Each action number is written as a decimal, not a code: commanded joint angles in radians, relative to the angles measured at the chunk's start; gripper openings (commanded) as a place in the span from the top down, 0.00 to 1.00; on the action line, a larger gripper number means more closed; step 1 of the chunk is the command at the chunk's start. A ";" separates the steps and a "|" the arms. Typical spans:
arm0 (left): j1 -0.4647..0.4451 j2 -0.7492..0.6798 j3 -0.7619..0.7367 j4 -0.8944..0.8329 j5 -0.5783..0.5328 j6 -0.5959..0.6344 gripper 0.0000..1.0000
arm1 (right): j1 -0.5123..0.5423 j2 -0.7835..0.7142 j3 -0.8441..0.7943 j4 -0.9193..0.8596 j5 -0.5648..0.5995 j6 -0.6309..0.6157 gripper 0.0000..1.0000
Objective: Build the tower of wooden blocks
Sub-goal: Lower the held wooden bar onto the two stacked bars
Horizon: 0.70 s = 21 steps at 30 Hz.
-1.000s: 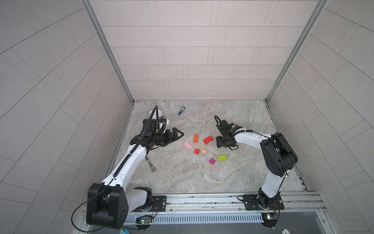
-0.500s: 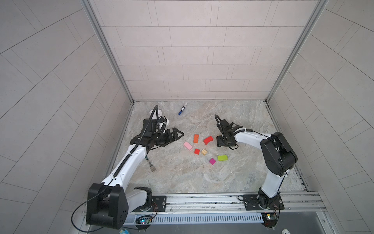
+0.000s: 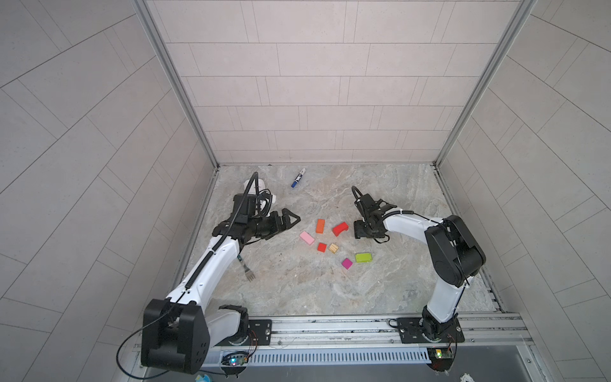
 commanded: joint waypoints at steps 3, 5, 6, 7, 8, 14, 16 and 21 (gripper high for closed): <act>-0.004 -0.002 -0.002 0.007 0.002 0.008 0.00 | -0.007 0.048 -0.009 0.005 -0.036 0.016 0.34; -0.004 -0.002 -0.002 0.006 0.001 0.010 0.00 | -0.006 0.049 -0.008 0.005 -0.034 0.016 0.33; -0.004 -0.002 -0.001 0.006 0.001 0.010 0.00 | -0.007 0.048 -0.009 0.004 -0.034 0.016 0.33; -0.004 -0.002 -0.001 0.006 0.000 0.010 0.00 | -0.006 0.048 -0.009 0.003 -0.034 0.015 0.32; -0.004 -0.003 -0.001 0.006 -0.001 0.009 0.00 | -0.006 0.048 -0.009 0.003 -0.034 0.015 0.32; -0.003 -0.002 -0.001 0.006 -0.001 0.010 0.00 | -0.007 0.047 -0.009 -0.001 -0.037 0.010 0.30; -0.003 -0.003 -0.001 0.006 -0.001 0.010 0.00 | -0.006 0.048 -0.008 -0.002 -0.036 0.010 0.29; -0.003 -0.002 -0.001 0.006 -0.003 0.010 0.00 | -0.006 0.047 -0.002 -0.007 -0.040 0.007 0.26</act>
